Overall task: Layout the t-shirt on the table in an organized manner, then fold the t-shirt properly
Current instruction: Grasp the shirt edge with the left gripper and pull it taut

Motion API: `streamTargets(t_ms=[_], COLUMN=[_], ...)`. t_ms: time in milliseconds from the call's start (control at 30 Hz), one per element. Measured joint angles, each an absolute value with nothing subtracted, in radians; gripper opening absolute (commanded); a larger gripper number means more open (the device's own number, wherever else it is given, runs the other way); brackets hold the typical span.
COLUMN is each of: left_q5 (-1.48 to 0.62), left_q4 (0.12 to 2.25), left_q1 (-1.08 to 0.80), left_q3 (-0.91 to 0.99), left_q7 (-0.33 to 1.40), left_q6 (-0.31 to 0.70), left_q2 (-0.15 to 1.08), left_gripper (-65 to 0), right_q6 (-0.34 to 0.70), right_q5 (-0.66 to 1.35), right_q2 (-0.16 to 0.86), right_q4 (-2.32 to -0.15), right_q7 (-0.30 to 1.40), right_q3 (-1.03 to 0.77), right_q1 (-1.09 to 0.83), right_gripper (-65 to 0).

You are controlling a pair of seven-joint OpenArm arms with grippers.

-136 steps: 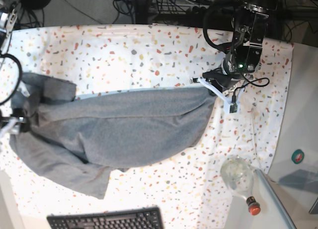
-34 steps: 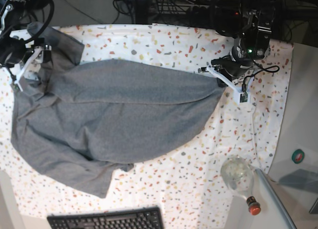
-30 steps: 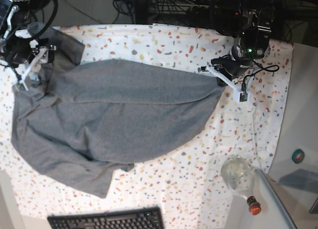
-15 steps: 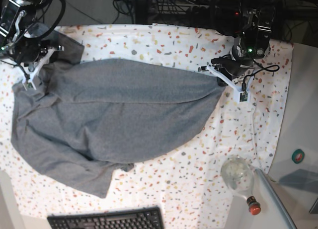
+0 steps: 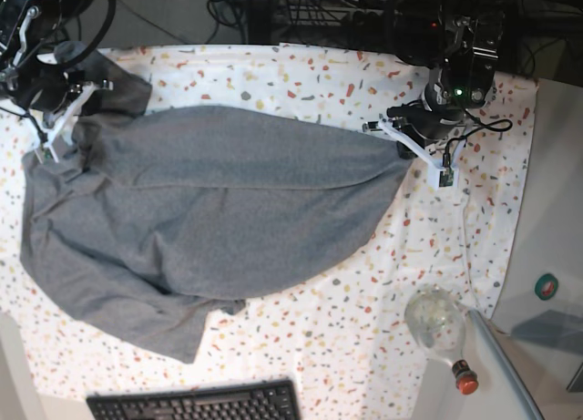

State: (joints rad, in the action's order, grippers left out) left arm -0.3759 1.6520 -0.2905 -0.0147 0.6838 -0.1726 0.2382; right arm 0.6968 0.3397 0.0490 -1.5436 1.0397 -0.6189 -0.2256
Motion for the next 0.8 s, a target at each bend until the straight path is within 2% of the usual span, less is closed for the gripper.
streamTargets(t_ms=[133,167,300,367,400,467,567,667,800], left_q5=[-0.370,-0.374,-0.390,-0.382,-0.382,-0.403,-0.618,-0.807,-0.922], left_q4=[1.652,1.652,1.654,1.662,1.681,1.745,1.826,1.821,1.685], left_q1=[-0.287,-0.285,-0.291,-0.300,-0.317,-0.355,-0.389,-0.394,-0.406], left_q3=[-0.033,-0.036,0.010,0.038,0.054,0.060,0.123,0.216,0.291], left_q7=[0.684,0.684,0.685,0.683,0.683,0.688,0.693,0.669,0.672], left_q6=[-0.177,-0.176,-0.166,-0.180,-0.178,-0.182,-0.153,-0.146,0.008], left_q2=[0.238,0.237,0.231,0.236,0.238,0.239,0.232,0.245,0.229], left_gripper=[-65.0,-59.2,-21.9,-6.3,-1.8,-0.5,-0.5,-0.5,-0.5], right_q6=[0.697,0.697,0.697,0.697,0.697,0.697,0.697,0.697,0.697], right_q5=[0.340,0.340,0.339,0.338,0.337,0.338,0.337,0.337,0.338], right_q2=[0.049,0.049,0.049,0.049,0.049,0.049,0.050,0.050,0.049], right_q4=[-1.543,-1.543,-1.543,-1.543,-1.543,-1.543,-1.543,-1.543,-1.543], right_q7=[1.040,1.040,1.040,1.039,1.040,1.039,1.040,1.040,1.039], right_q3=[-0.619,-0.619,-0.616,-0.613,-0.612,-0.611,-0.611,-0.610,-0.610], right_q1=[-0.226,-0.226,-0.226,-0.226,-0.225,-0.226,-0.226,-0.226,-0.225], right_gripper=[-65.0,-65.0,-65.0,-65.0,-65.0,-65.0,-65.0,-65.0,-65.0])
